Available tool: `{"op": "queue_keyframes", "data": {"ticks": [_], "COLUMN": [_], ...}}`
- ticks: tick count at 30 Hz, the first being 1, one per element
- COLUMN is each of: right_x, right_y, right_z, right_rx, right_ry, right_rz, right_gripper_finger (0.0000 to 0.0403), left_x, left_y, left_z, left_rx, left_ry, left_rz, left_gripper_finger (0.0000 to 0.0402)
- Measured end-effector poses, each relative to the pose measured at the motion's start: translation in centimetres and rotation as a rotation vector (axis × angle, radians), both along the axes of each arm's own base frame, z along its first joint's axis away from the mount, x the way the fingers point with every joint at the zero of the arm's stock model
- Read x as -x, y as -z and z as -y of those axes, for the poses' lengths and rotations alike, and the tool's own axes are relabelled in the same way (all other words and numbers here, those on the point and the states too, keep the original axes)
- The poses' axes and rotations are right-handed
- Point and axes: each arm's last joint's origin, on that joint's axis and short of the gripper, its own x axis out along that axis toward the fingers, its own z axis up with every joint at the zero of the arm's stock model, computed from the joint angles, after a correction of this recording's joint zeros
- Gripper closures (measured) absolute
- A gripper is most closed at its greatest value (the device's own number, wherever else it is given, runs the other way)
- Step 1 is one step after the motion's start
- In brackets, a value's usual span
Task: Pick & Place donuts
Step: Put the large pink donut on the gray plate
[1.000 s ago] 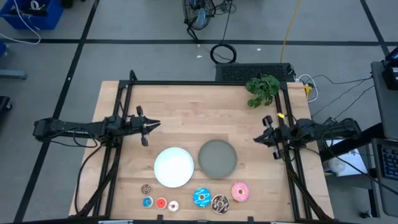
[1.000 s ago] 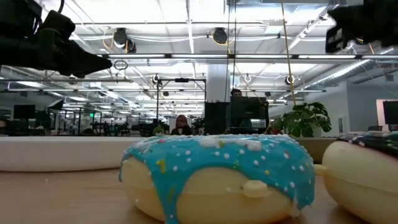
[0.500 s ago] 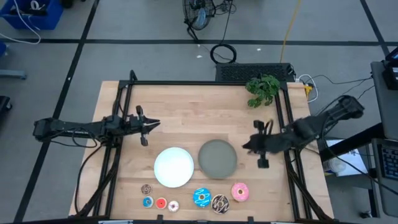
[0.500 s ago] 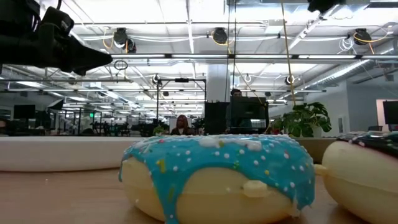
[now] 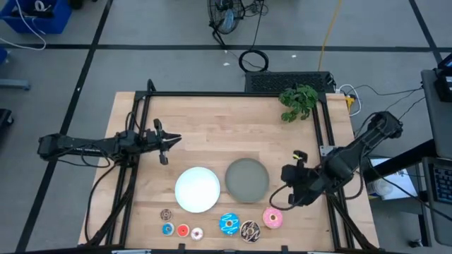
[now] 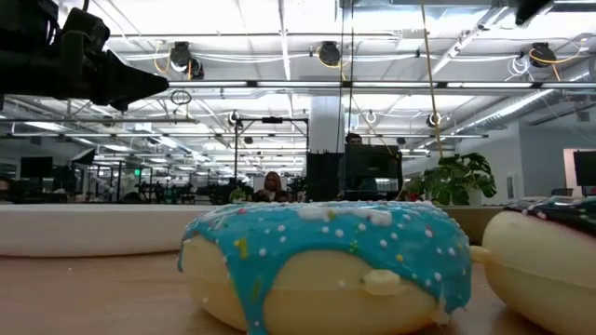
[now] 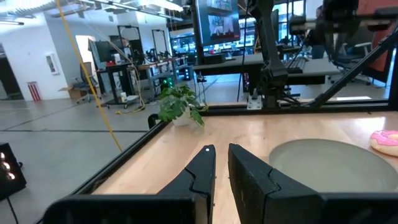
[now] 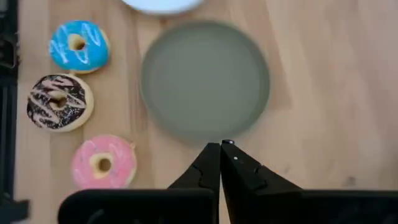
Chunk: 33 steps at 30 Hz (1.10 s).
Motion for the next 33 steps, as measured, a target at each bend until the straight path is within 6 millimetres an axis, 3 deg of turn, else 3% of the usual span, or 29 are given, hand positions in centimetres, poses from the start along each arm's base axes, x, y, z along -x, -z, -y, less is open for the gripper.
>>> {"op": "queue_keyframes", "data": {"ticks": [4,10,17,26,33], "right_x": [-0.2,-1.7,-3.2,-4.2,-3.6], "right_y": [2.7,6.8,8.7,8.6,10.7], "right_z": [-0.8,-2.2,-3.4,-4.3,-5.0], "right_rx": [-0.087,-0.068,-0.016,-0.159,-0.287], "right_ry": [0.054,-0.027,-0.149,-0.033,-0.058], "right_rz": [-0.130,-0.238,-0.247,-0.125,-0.141], "right_gripper_finger": [0.0358,0.0259,0.0165,0.0147,0.0155], "left_x": [0.0,0.0,0.0,0.0,0.1], "left_y": [0.0,0.0,-0.1,-0.2,-0.2], "left_z": [0.0,0.0,0.0,0.0,-0.2], "left_rx": [0.000,0.001,0.003,-0.055,-0.074], "left_ry": [0.000,0.000,0.000,-0.007,-0.082], "left_rz": [-0.004,-0.002,0.016,0.010,0.001], "left_gripper_finger": [0.0350,0.0350,0.0350,0.0350,0.0350]}}
